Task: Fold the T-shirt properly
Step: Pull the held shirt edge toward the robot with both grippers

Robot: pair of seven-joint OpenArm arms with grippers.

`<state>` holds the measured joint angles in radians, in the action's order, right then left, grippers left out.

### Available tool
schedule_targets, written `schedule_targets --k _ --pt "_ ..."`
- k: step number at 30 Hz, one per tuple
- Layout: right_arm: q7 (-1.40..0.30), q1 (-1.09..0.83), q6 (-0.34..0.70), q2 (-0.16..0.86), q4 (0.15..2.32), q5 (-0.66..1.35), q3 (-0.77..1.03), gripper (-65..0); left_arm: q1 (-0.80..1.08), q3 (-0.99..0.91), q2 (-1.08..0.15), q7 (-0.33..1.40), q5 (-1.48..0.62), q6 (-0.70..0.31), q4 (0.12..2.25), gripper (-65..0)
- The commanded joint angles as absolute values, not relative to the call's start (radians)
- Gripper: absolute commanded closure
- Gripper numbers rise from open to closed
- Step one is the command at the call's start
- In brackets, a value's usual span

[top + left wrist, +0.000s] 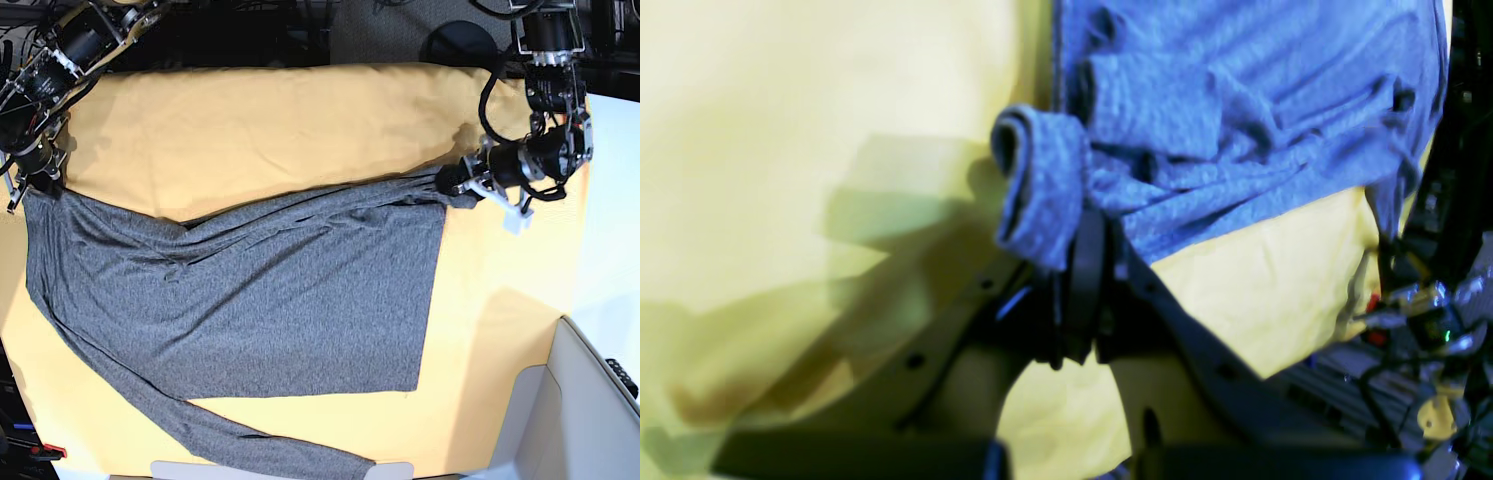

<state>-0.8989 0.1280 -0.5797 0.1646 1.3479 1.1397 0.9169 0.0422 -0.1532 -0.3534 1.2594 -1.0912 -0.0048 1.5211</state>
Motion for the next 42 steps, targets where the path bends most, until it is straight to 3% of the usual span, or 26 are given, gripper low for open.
schedule_targets --k 1,16,28,42 --pt "-0.885 0.11 -0.624 0.185 1.359 1.092 0.917 0.0 0.045 -0.185 -0.372 1.291 -1.102 -0.005 1.557 -0.3" --pt "-0.886 -0.105 -0.624 0.312 1.414 1.214 0.917 0.0 0.223 -0.288 -0.41 1.311 -1.104 -0.008 1.621 -0.2" --pt "-0.886 -0.225 -0.624 0.332 1.419 1.319 0.92 0.0 0.38 -0.288 -0.418 1.262 -1.104 -0.01 1.736 -0.2" --pt "-0.886 -0.277 -0.624 0.325 1.417 1.346 0.915 0.0 0.414 -0.288 -0.415 1.26 -1.104 -0.01 1.762 -0.2"
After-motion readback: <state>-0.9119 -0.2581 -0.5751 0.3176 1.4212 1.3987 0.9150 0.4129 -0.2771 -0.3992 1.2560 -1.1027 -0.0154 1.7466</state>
